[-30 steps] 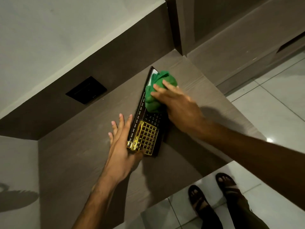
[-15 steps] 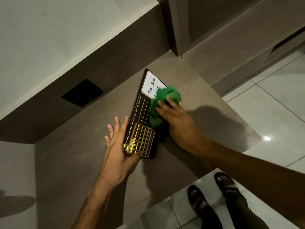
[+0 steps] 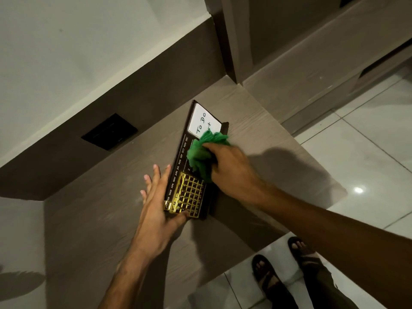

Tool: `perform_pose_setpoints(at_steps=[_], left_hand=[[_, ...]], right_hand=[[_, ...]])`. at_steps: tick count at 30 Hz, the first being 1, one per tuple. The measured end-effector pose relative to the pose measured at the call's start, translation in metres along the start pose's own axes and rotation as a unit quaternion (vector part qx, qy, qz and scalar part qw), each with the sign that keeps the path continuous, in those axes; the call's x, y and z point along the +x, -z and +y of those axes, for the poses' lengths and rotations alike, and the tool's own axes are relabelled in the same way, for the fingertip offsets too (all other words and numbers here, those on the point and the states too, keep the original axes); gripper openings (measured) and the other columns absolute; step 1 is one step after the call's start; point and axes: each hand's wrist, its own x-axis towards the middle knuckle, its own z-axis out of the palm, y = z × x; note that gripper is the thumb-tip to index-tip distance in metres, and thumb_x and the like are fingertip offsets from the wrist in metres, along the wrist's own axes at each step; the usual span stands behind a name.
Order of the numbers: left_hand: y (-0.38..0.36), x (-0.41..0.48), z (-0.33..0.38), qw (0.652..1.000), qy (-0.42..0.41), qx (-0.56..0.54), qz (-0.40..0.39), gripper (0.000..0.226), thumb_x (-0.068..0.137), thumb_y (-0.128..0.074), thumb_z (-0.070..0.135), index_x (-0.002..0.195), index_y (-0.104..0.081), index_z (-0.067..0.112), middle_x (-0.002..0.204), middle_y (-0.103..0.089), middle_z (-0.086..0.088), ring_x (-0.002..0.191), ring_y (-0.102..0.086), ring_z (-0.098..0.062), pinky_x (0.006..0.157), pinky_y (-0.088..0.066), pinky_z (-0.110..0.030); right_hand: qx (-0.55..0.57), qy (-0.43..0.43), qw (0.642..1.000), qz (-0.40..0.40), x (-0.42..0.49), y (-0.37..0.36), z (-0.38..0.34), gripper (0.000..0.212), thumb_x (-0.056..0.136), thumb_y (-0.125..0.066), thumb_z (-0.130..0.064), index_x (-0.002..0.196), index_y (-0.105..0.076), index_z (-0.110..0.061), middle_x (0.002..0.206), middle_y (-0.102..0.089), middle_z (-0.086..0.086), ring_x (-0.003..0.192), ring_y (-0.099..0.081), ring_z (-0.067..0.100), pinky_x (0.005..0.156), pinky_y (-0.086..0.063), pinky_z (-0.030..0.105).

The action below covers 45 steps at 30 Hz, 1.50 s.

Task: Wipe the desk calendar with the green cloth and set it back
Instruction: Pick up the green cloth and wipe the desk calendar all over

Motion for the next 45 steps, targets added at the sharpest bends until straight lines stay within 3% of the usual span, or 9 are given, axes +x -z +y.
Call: perform_pose_setpoints(at_steps=[7, 11, 18, 23, 29, 34, 40, 43, 45], left_hand=[[0.000, 0.002, -0.002, 1.000, -0.002, -0.001, -0.001, 0.113, 0.073, -0.077, 0.008, 0.147, -0.002, 0.050, 0.160, 0.012, 0.010, 0.146, 0.020, -0.013, 0.117, 0.014, -0.046], [-0.001, 0.000, 0.000, 1.000, -0.005, 0.000, 0.003, 0.111, 0.075, -0.076, 0.009, 0.149, -0.002, 0.046, 0.161, 0.014, 0.007, 0.146, 0.021, -0.017, 0.117, 0.014, -0.050], [0.000, 0.002, 0.000, 1.000, 0.001, -0.003, 0.004, 0.112, 0.074, -0.076, 0.006, 0.149, -0.002, 0.044, 0.161, 0.012, 0.003, 0.146, 0.020, -0.018, 0.118, 0.013, -0.050], [-0.001, 0.001, 0.004, 1.000, 0.001, -0.007, 0.009, 0.112, 0.073, -0.076, 0.006, 0.150, -0.003, 0.042, 0.161, 0.011, 0.002, 0.147, 0.019, -0.020, 0.118, 0.011, -0.053], [-0.001, 0.001, 0.003, 1.000, 0.004, -0.007, 0.005, 0.112, 0.073, -0.076, 0.006, 0.151, -0.002, 0.040, 0.162, 0.011, 0.002, 0.147, 0.018, -0.020, 0.117, 0.012, -0.055], [-0.003, 0.002, 0.001, 1.000, 0.000, 0.004, 0.012, 0.116, 0.071, -0.078, 0.006, 0.150, 0.000, 0.041, 0.161, 0.012, 0.002, 0.147, 0.018, -0.019, 0.118, 0.009, -0.055], [-0.003, 0.002, 0.002, 1.000, -0.003, -0.014, 0.013, 0.117, 0.068, -0.080, 0.009, 0.150, -0.002, 0.040, 0.161, 0.010, 0.006, 0.146, 0.019, -0.015, 0.118, 0.012, -0.050], [-0.002, 0.002, 0.001, 1.000, -0.004, -0.010, 0.009, 0.115, 0.071, -0.078, 0.007, 0.150, -0.001, 0.041, 0.161, 0.011, 0.006, 0.146, 0.020, -0.015, 0.117, 0.013, -0.049], [-0.002, 0.001, 0.001, 1.000, -0.002, -0.006, 0.009, 0.115, 0.072, -0.077, 0.007, 0.150, 0.000, 0.042, 0.161, 0.011, 0.005, 0.146, 0.020, -0.015, 0.117, 0.013, -0.049]], right_hand=[[0.089, 0.012, 0.996, 0.026, 0.027, 0.009, -0.024, 0.038, 0.089, -0.056, -0.010, 0.125, -0.058, -0.023, 0.112, -0.070, -0.001, 0.099, -0.063, 0.010, 0.092, -0.051, 0.030], [0.008, -0.016, 0.999, -0.046, 0.008, 0.013, 0.004, 0.047, 0.088, -0.058, -0.004, 0.130, -0.055, -0.023, 0.123, -0.064, 0.001, 0.104, -0.060, 0.013, 0.093, -0.053, 0.041], [-0.151, 0.153, 0.976, -0.046, 0.058, 0.038, -0.008, 0.039, 0.088, -0.062, -0.014, 0.125, -0.057, -0.025, 0.125, -0.061, 0.001, 0.117, -0.050, 0.019, 0.097, -0.045, 0.042], [-0.196, 0.113, 0.974, 0.001, 0.090, 0.051, 0.002, 0.032, 0.092, -0.046, -0.014, 0.120, -0.060, -0.022, 0.121, -0.064, 0.005, 0.112, -0.050, 0.024, 0.089, -0.045, 0.041], [-0.107, -0.005, 0.994, 0.029, 0.071, 0.036, 0.045, 0.056, 0.082, -0.052, 0.000, 0.133, -0.054, -0.024, 0.136, -0.057, 0.007, 0.125, -0.051, 0.028, 0.107, -0.039, 0.041], [-0.142, 0.108, 0.984, 0.023, 0.002, 0.002, 0.054, 0.064, 0.077, -0.060, 0.016, 0.135, -0.053, -0.010, 0.144, -0.048, 0.018, 0.135, -0.040, 0.038, 0.106, -0.037, 0.058], [-0.200, 0.345, 0.910, -0.114, -0.050, -0.016, 0.052, 0.051, 0.076, -0.072, -0.001, 0.124, -0.063, -0.012, 0.133, -0.060, 0.012, 0.130, -0.046, 0.036, 0.103, -0.039, 0.059], [-0.175, 0.220, 0.958, -0.064, -0.008, 0.015, 0.057, 0.034, 0.087, -0.060, -0.016, 0.119, -0.067, -0.023, 0.128, -0.064, 0.012, 0.120, -0.057, 0.030, 0.103, -0.044, 0.050], [-0.216, 0.118, 0.969, -0.034, 0.037, 0.036, 0.070, 0.047, 0.087, -0.054, -0.006, 0.131, -0.058, -0.022, 0.141, -0.053, 0.012, 0.132, -0.046, 0.027, 0.108, -0.038, 0.045]])
